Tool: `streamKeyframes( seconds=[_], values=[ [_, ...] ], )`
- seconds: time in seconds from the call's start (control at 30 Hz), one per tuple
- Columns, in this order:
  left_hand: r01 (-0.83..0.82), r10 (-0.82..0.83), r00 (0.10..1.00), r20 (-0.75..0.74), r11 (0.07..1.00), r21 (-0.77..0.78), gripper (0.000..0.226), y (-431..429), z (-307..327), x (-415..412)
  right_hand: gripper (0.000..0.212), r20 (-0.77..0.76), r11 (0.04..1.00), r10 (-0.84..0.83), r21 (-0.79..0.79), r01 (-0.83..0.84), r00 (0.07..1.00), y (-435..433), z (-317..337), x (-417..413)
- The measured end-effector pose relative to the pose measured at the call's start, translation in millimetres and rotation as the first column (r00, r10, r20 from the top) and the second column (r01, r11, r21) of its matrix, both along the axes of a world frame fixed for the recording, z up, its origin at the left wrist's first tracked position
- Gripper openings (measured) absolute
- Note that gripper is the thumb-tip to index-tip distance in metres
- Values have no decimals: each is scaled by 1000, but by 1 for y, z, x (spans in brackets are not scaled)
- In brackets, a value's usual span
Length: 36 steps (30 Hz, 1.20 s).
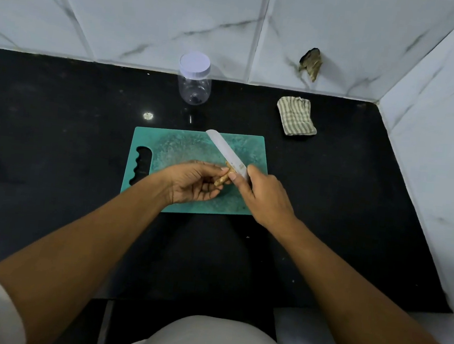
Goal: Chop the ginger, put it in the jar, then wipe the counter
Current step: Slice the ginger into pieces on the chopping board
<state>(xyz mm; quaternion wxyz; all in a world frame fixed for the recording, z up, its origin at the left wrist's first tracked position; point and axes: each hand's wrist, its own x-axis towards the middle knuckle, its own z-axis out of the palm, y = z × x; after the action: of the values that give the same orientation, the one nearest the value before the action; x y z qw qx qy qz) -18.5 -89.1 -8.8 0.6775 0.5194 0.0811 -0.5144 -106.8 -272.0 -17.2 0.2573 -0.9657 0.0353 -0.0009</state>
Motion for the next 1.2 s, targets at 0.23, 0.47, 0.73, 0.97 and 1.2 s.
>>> streamKeyframes(
  seconds=[0.23,0.47,0.73,0.97,1.2],
  values=[
    [-54,54,999,-8,998,44,6,-3,-2,-3,50,-12,998,-44,38,44,999,3,-5,-2],
    [-112,112,994,3,990,90,5,-9,-9,-8,54,-61,980,-132,140,139,989,8,-12,-8],
    [-186,159,975,155,966,180,24,-17,-13,-8,56,-134,932,-202,277,233,970,9,-14,-7],
    [-304,238,930,281,926,223,31,-27,-3,13,53,-97,934,-236,250,254,967,-11,-6,21],
    [-313,223,923,315,910,273,31,-34,-3,45,56,-162,951,-256,136,279,953,-36,-6,55]
  ],
)
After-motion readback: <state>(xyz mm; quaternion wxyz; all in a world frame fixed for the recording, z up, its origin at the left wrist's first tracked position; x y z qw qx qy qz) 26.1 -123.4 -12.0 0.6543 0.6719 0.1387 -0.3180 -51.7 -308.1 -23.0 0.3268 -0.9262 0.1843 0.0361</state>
